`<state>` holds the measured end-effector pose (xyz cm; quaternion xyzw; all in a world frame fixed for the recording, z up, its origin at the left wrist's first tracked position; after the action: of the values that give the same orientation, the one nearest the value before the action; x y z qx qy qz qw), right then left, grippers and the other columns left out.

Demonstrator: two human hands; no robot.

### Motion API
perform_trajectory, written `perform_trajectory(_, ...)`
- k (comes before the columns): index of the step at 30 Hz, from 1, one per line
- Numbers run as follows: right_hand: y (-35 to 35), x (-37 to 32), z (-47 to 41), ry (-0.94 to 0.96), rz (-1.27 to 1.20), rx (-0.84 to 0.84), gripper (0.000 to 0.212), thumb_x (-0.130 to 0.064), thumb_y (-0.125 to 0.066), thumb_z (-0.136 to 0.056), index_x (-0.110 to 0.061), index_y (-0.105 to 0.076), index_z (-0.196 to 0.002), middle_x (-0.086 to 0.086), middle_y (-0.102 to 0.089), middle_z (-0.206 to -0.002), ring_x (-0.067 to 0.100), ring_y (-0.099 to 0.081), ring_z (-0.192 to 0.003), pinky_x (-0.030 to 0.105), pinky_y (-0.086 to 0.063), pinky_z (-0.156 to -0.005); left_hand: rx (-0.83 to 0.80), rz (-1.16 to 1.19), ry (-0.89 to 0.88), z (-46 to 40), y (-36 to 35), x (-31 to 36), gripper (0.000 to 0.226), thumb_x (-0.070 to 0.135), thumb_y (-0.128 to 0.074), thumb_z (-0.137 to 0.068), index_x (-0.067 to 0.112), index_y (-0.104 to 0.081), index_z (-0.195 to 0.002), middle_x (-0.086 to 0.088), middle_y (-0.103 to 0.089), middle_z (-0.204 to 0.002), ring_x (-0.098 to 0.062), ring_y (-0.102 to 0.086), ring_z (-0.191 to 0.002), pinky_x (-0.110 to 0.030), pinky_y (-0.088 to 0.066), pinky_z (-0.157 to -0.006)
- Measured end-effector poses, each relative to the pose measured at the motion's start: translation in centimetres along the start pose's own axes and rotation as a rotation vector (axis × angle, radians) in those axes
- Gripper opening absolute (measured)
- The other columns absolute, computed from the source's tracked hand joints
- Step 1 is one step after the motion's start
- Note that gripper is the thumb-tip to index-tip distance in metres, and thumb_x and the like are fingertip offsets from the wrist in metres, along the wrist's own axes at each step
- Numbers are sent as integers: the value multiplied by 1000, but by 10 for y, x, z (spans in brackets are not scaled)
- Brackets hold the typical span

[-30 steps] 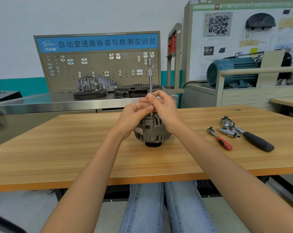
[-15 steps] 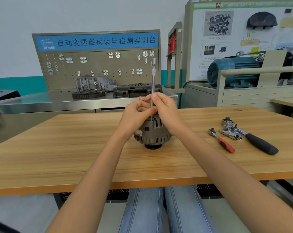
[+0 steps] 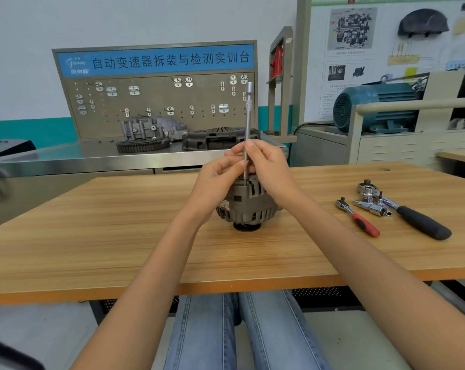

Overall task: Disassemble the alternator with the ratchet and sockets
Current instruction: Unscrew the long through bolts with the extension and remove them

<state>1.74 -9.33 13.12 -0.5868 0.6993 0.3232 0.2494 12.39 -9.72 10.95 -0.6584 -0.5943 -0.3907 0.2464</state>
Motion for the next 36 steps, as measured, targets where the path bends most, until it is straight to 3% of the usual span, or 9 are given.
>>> perform_trajectory(7, 0, 1, -4, 2, 38, -28, 29, -19, -37, -102, -17, -65, -95, 3, -68, -100, 6, -61, -90, 17, -46, -73, -15, -99, -46, -2, -2, 4, 25, 17, -50, -99, 28, -71, -89, 15, -72, -81, 3, -66, -82, -12, -50, -66)
perform_trajectory(13, 4, 4, -6, 23, 46, -19, 27, -18, -39, -101, -16, -66, -99, -1, -67, -95, 14, -64, -97, 29, -53, -84, -104, -123, -4, -12, -6, 9, 26, 17, -46, -100, 25, -70, -95, 14, -73, -86, 1, -66, -87, -16, -49, -77)
perform_trajectory(17, 10, 8, -6, -19, 12, -1, 28, -19, -39, -101, -15, -66, -99, 2, -69, -93, 13, -67, -92, 26, -56, -79, -205, -109, 7, -15, -10, 10, 24, 17, -46, -100, 22, -70, -99, 12, -75, -87, -1, -69, -88, -11, -50, -71)
perform_trajectory(20, 5, 7, -7, -34, 33, -29, 28, -20, -37, -102, -16, -65, -105, 2, -67, -98, 14, -64, -97, 28, -54, -84, -154, -71, 1, -17, -4, 6, 19, 14, -52, -98, 21, -70, -100, 10, -75, -85, -4, -70, -85, -12, -51, -69)
perform_trajectory(23, 0, 3, -5, 5, 45, -15, 26, -25, -44, -100, -14, -61, -117, -8, -65, -96, 2, -62, -94, 14, -50, -81, -59, -54, -32, -14, -3, 3, 13, 14, -58, -95, 20, -69, -96, 8, -74, -78, -3, -70, -79, -13, -51, -68)
perform_trajectory(27, 2, 1, 0, 56, -5, 57, 5, -21, -58, -93, -19, -54, -94, -10, -65, -74, -5, -63, -70, 10, -51, -67, 49, -73, -49, -16, -1, -1, 5, 11, -63, -90, 14, -63, -86, 15, -65, -58, 5, -60, -58, -9, -45, -55)
perform_trajectory(29, 2, -4, 0, 92, 15, 54, 8, -18, -58, -93, -16, -54, -87, -8, -62, -69, -4, -61, -66, 11, -50, -65, 65, -79, -54, -16, -2, -1, 7, 13, -63, -91, 14, -60, -84, 16, -62, -55, 7, -56, -54, -8, -42, -51)
perform_trajectory(34, 1, -7, -1, 80, 23, -7, 13, -18, -49, -98, -13, -58, -89, -1, -64, -83, 9, -63, -81, 23, -53, -73, -35, -4, -38, -11, -4, -1, 20, 18, -54, -97, 11, -66, -111, 5, -74, -94, -6, -69, -89, -13, -51, -71)
perform_trajectory(36, 0, -5, 1, 59, -15, -13, 15, -17, -46, -99, -18, -57, -88, -3, -64, -87, 5, -62, -83, 20, -52, -73, -46, -9, -32, -9, -3, -2, 25, 16, -50, -99, 10, -66, -117, 7, -73, -103, -6, -67, -99, -16, -52, -77)
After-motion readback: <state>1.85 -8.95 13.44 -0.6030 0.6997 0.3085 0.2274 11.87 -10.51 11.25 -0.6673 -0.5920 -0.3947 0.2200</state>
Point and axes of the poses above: each hand's wrist, its own z-axis away from the middle knuckle, its own y-axis out of the back of the hand, x = y × z, the point moved 7 cm from there along -z, towards the middle knuckle
